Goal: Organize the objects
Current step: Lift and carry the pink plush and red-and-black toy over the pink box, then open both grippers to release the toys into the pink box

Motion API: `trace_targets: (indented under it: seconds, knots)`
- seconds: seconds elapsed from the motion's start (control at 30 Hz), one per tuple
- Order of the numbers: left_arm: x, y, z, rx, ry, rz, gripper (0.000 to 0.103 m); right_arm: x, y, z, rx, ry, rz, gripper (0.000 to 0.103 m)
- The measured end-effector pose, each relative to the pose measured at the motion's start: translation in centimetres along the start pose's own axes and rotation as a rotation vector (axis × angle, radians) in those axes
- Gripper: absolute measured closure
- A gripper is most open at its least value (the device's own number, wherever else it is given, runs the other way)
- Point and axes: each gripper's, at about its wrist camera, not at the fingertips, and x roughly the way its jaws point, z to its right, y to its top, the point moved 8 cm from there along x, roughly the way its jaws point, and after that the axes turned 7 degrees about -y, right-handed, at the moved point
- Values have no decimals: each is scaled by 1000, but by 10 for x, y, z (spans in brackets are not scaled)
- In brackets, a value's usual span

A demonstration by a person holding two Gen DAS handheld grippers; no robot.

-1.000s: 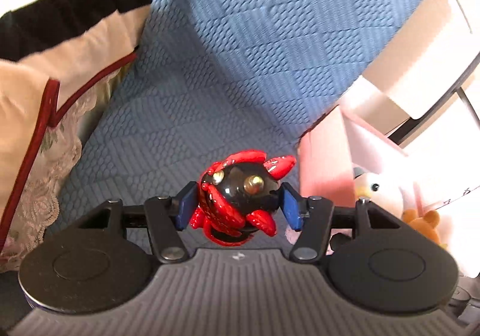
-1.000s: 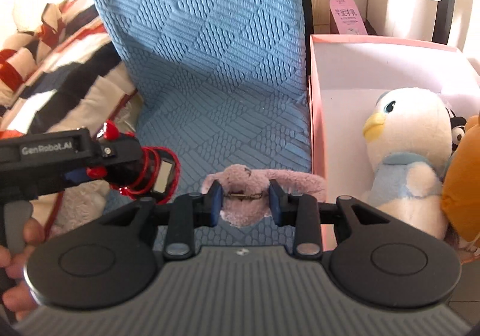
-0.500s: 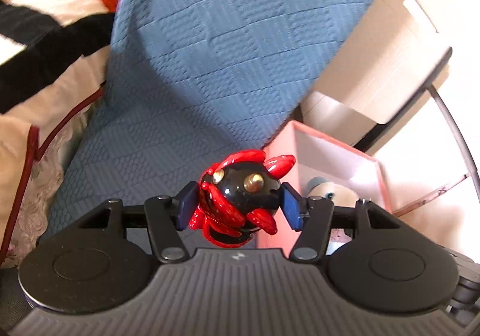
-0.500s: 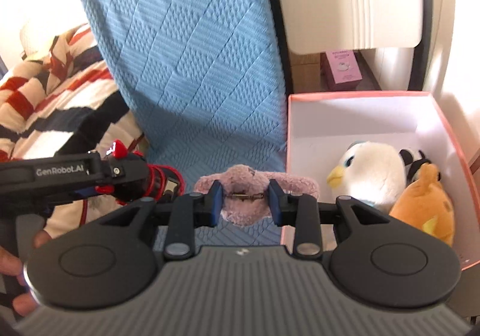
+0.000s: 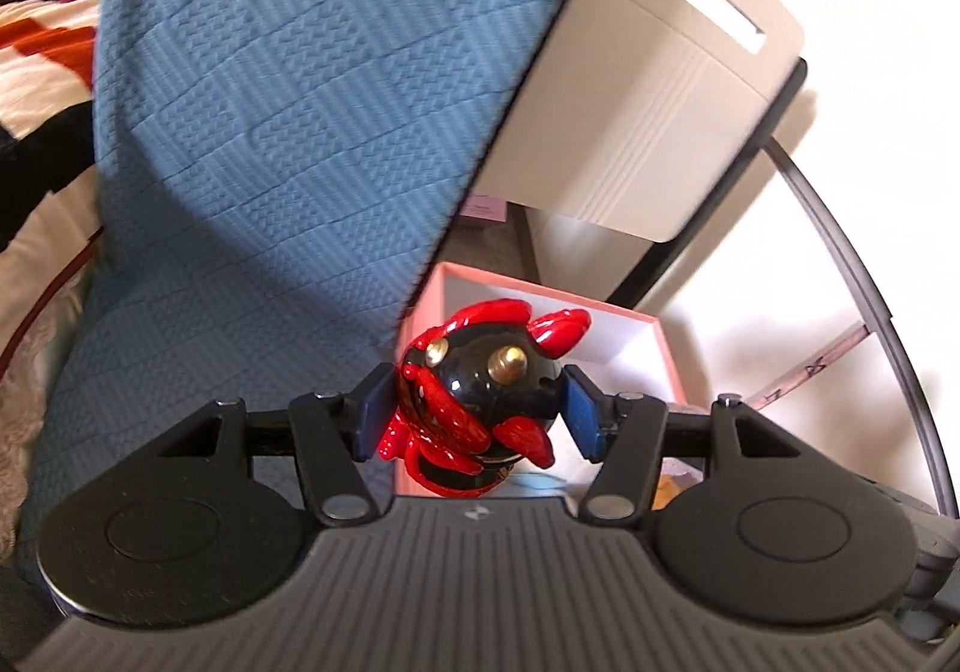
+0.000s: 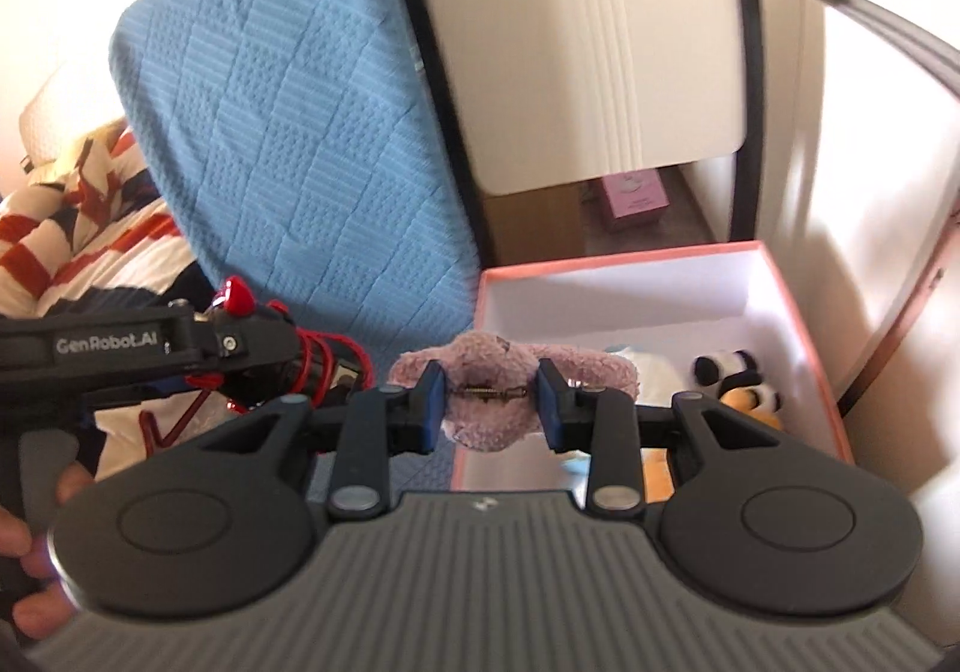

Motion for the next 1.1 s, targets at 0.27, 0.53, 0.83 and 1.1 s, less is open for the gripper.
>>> trace_targets:
  seconds: [0.27, 0.53, 0.83, 1.1]
  knots:
    - [38, -10, 39, 31, -8, -43, 39, -1, 1, 59, 63, -51, 15, 68]
    - [99, -47, 50, 33, 15, -155, 39, 23, -28, 120, 110, -152, -40, 68]
    - [146, -82, 42, 24, 52, -262, 39, 63, -64, 165, 143, -235, -130, 68]
    - [150, -88, 40, 38, 63, -289, 38, 77, -78, 170, 180, -256, -166, 60]
